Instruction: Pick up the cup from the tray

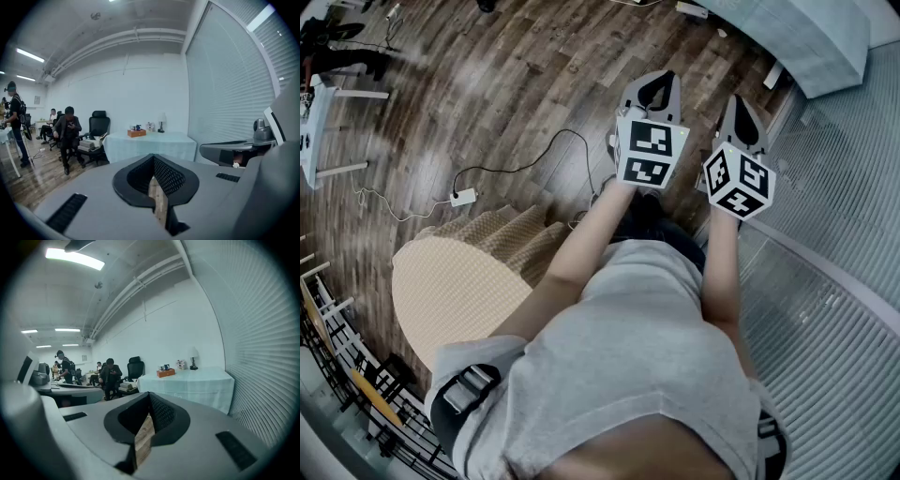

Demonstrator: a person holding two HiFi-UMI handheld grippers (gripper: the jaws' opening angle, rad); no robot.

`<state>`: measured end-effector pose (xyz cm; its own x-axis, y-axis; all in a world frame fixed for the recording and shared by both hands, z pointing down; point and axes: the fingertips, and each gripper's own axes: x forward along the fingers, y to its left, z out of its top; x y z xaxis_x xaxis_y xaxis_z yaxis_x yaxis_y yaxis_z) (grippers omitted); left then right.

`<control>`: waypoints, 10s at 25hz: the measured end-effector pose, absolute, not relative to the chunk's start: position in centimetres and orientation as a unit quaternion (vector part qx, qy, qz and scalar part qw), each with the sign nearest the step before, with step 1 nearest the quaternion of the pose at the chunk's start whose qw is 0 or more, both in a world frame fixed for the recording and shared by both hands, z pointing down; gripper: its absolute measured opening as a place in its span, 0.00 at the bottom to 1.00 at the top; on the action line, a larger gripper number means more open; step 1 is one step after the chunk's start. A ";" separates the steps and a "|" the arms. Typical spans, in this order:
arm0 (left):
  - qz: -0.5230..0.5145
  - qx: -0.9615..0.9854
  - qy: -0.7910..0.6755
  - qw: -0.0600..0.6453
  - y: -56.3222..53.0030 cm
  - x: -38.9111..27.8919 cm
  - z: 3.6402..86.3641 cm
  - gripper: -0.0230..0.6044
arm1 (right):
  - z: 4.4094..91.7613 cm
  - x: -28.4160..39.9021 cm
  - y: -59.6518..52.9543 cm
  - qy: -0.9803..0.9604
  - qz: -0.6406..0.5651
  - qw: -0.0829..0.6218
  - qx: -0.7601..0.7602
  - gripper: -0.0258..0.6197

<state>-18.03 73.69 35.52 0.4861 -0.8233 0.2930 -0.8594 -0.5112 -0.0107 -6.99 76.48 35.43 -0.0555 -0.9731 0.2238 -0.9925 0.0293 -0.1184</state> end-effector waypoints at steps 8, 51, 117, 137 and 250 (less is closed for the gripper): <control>0.133 0.860 -0.489 0.065 73.7 -17.6 35.6 0.05 | 35.7 -6.6 76.5 -0.715 0.124 0.039 0.687 0.05; 0.133 0.859 -0.488 0.080 55.3 -13.6 35.6 0.05 | 34.9 -2.7 58.2 -0.719 0.126 0.028 0.683 0.05; 0.163 0.840 -0.507 0.106 -3.2 0.9 36.5 0.05 | 35.4 10.4 -2.3 -0.748 0.143 0.061 0.645 0.05; 0.175 0.853 -0.481 0.102 -20.0 -3.3 38.4 0.05 | 38.7 12.5 -17.2 -0.688 0.159 0.078 0.704 0.07; 0.221 0.822 -0.508 0.132 -23.9 -2.7 42.1 0.05 | 40.6 16.6 -25.1 -0.758 0.113 0.090 0.636 0.58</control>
<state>-2.67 -23.89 42.06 0.3850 -0.7769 0.4981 -0.8938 -0.4483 -0.0084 16.58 -25.06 40.58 -0.1745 -0.9440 0.2802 -0.9846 0.1655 -0.0557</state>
